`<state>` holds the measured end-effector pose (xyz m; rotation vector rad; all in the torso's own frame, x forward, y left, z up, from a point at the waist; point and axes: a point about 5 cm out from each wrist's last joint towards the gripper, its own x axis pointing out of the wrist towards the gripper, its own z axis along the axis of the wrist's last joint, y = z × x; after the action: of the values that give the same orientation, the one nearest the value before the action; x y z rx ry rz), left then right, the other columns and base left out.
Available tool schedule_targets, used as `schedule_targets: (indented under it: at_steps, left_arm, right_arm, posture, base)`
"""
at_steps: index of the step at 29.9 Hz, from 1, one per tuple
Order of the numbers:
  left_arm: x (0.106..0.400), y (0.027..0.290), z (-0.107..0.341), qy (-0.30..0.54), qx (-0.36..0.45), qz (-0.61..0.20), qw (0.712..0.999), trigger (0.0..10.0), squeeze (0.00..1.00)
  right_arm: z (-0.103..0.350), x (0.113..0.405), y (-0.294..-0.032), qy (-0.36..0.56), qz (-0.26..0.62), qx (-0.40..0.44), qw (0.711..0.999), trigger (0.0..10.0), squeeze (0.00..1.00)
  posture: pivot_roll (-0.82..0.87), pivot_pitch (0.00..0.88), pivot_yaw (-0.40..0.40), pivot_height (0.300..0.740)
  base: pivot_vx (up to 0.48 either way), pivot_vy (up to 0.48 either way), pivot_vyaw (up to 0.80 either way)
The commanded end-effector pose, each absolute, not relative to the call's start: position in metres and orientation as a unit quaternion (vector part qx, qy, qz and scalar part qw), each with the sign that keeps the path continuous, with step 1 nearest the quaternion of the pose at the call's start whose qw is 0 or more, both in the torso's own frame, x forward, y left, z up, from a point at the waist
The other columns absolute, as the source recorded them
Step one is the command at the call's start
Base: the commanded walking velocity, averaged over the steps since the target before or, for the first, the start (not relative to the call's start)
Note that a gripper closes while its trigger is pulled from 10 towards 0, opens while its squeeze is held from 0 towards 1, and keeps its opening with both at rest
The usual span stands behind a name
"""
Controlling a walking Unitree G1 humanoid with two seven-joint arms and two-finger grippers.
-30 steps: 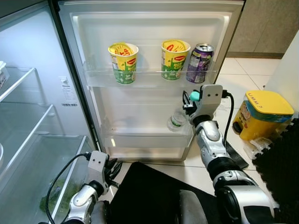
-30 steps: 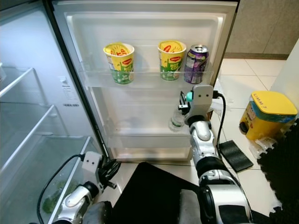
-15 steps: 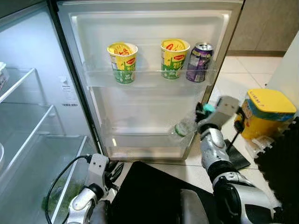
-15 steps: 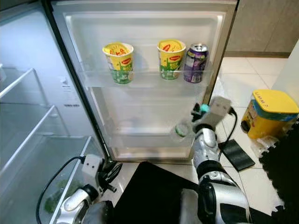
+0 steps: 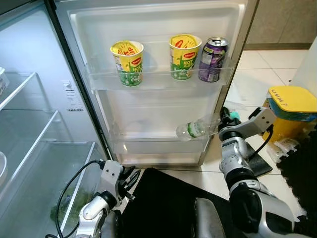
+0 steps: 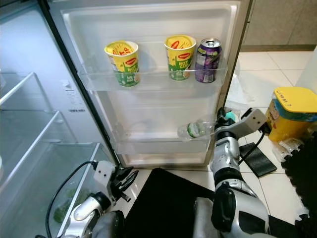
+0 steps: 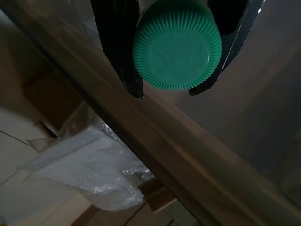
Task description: Restocking fridge
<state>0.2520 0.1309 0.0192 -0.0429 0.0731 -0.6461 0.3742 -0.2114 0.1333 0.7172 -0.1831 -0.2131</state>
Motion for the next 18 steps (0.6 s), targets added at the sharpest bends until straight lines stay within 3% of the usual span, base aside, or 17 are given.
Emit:
schedule_targets:
  at_steps: [1,18]
  left_arm:
    - [0.249,0.128,0.018,0.040,-0.029,-0.320,0.946,10.0,0.00]
    - [0.245,0.108,0.049,-0.014,-0.049,-0.344,0.938,10.0,0.00]
  right_arm:
    - [0.139,0.377,-0.211,-0.098,-0.098,0.367,0.920,10.0,0.00]
    - [0.162,0.389,-0.214,-0.098,-0.063,0.293,0.949,10.0,0.00]
  posture:
    - [0.03,0.144,0.052,0.471]
    - [0.06,0.245,0.046,0.471]
  base:
    - [0.000,0.000,0.00]
    - [0.000,0.000,0.00]
